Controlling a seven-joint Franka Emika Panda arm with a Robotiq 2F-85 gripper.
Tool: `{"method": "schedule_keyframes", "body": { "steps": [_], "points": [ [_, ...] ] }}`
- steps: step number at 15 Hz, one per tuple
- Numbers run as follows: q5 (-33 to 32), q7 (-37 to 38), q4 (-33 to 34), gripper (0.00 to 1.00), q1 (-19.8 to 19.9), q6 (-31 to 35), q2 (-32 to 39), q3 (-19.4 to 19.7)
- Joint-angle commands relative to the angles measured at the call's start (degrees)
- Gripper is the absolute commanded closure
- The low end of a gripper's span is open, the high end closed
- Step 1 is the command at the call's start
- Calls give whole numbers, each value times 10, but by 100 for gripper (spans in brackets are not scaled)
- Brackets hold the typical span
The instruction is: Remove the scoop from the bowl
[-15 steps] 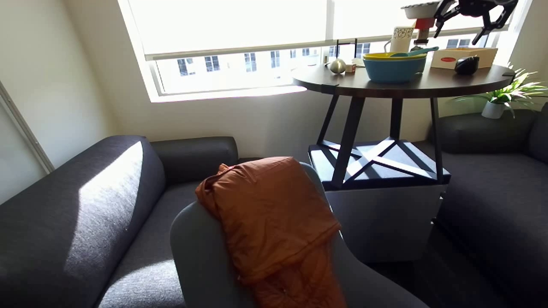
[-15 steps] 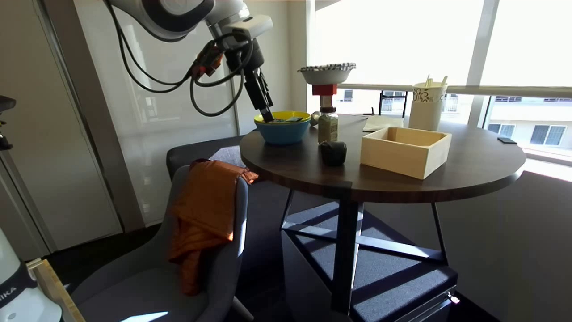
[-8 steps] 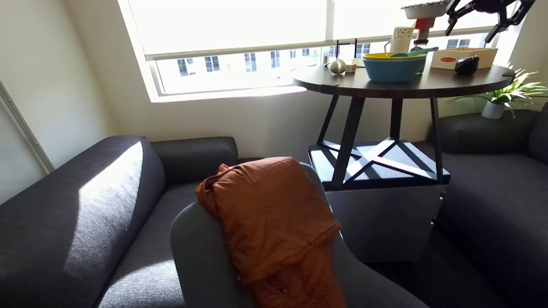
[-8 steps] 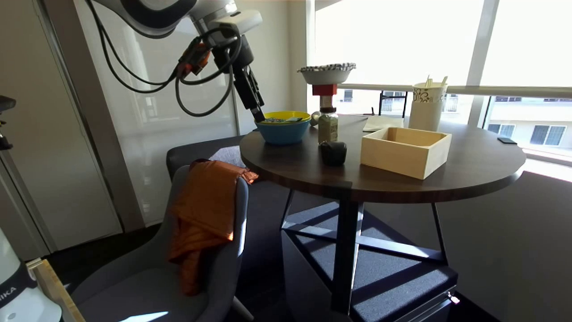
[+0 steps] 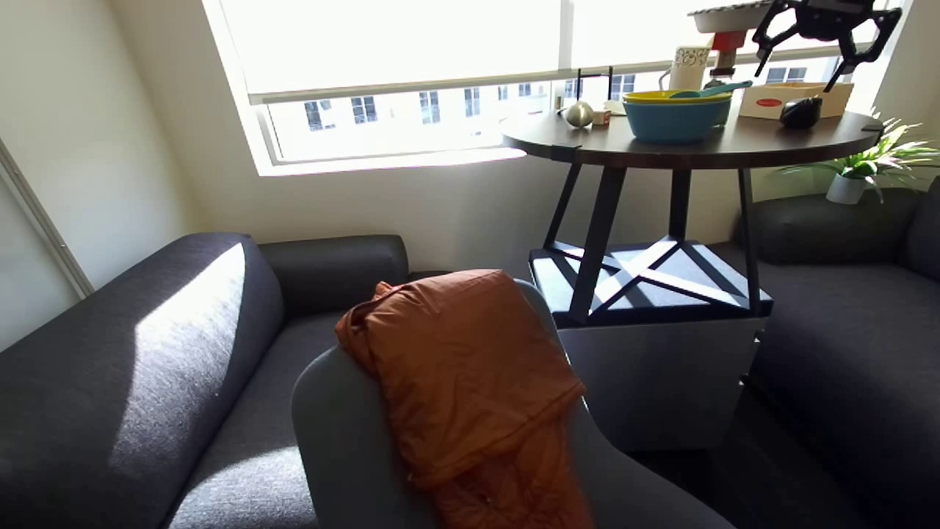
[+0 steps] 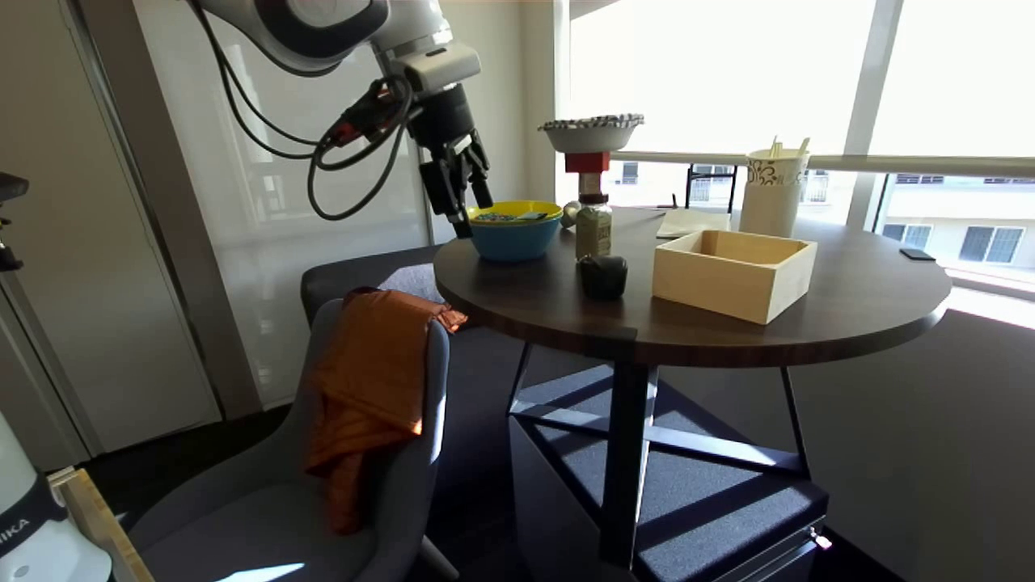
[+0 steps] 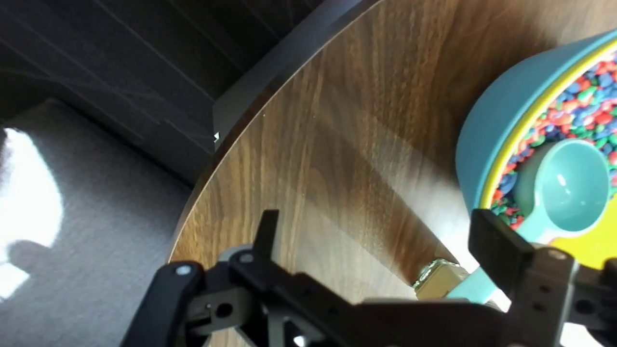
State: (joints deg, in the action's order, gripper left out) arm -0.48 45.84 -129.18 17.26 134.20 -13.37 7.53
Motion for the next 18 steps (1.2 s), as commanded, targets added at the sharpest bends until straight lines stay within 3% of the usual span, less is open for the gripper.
{"method": "schedule_keyframes", "body": {
  "steps": [1, 3, 5, 7, 9, 13, 16, 17, 18],
  "points": [
    [26, 94, 40, 0, -3, -15, 37, 2],
    [64, 88, 40, 0, -13, -20, 34, 15],
    [125, -23, 22, 0, -24, -21, 9, 39],
    [130, -79, -5, 0, -16, 15, -13, 50],
    [165, -27, -15, 0, -6, 37, -26, 55],
    [167, 86, -40, 0, 5, 80, -46, 36],
    [165, 148, -42, 0, 5, 78, -45, 29],
    [157, 164, -38, 0, 7, 66, -44, 28],
    [160, 127, -27, 0, -1, 62, -34, 39]
  ]
}}
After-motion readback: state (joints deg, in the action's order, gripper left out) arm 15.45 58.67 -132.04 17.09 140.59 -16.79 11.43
